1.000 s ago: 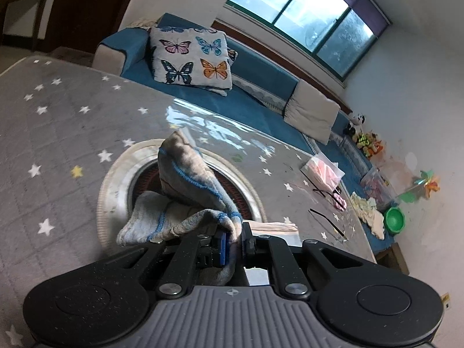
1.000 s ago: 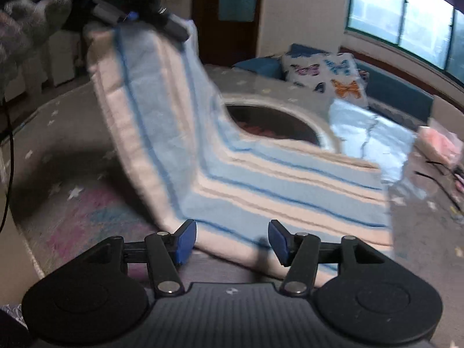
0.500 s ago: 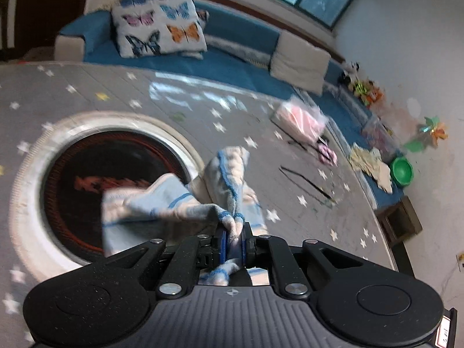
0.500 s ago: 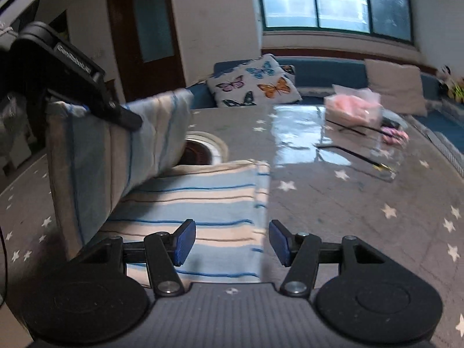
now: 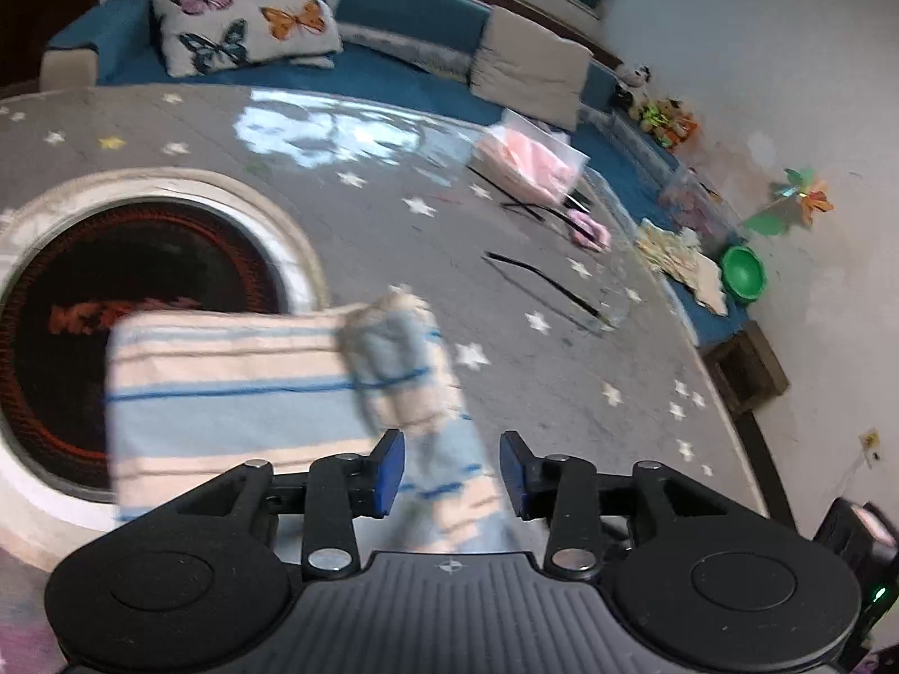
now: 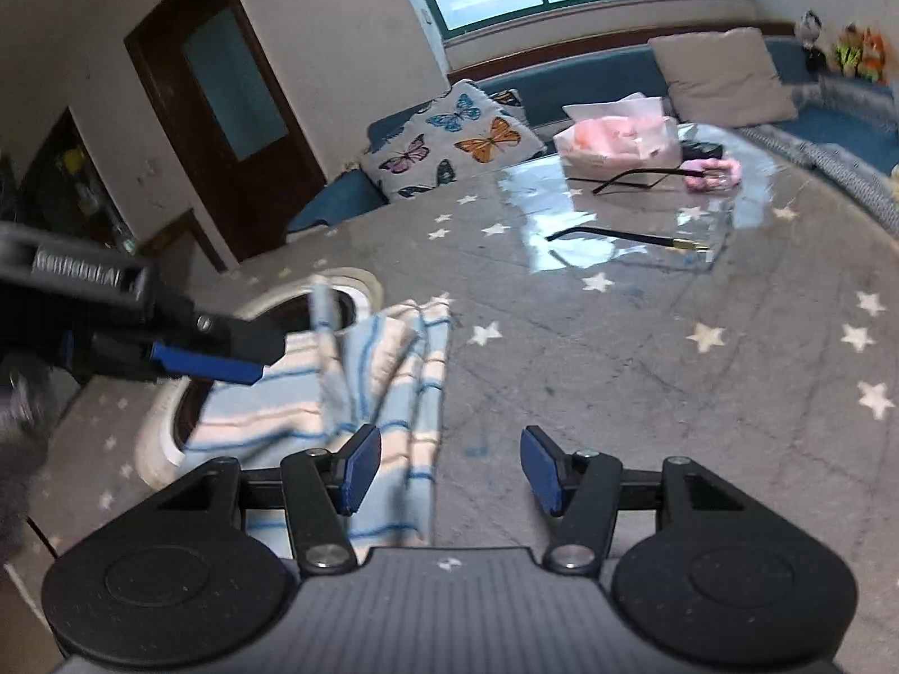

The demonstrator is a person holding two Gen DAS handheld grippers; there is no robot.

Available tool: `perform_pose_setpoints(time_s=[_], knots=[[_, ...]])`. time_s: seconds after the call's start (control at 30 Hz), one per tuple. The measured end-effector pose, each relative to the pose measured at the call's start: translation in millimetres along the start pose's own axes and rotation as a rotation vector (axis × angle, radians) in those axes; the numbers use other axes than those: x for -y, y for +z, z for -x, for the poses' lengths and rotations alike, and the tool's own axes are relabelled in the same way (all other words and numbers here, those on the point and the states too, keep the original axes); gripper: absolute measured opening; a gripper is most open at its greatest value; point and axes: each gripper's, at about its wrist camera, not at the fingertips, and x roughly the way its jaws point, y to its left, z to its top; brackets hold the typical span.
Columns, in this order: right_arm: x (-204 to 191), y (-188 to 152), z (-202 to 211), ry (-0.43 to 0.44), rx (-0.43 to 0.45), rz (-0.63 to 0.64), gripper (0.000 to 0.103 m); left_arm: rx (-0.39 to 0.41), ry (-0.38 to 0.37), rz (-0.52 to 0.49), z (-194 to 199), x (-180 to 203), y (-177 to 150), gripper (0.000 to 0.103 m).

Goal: Fold clothes

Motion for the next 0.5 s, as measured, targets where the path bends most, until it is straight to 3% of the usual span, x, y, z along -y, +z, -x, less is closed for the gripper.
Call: perform_pose_setpoints(time_s=[0.33,0.5], knots=[[-22.5,15.6,-49.7,0.056,-0.047,0.047,0.05,-0.005,0.169,0.066,15.7,-74.2,-31.2,0.049],[-33.1,22.3,-76.4,0.076,-0.075,0.066,0.038,-0.014,0.191,0.137,22.3,-103.1,-45.4,0.049]])
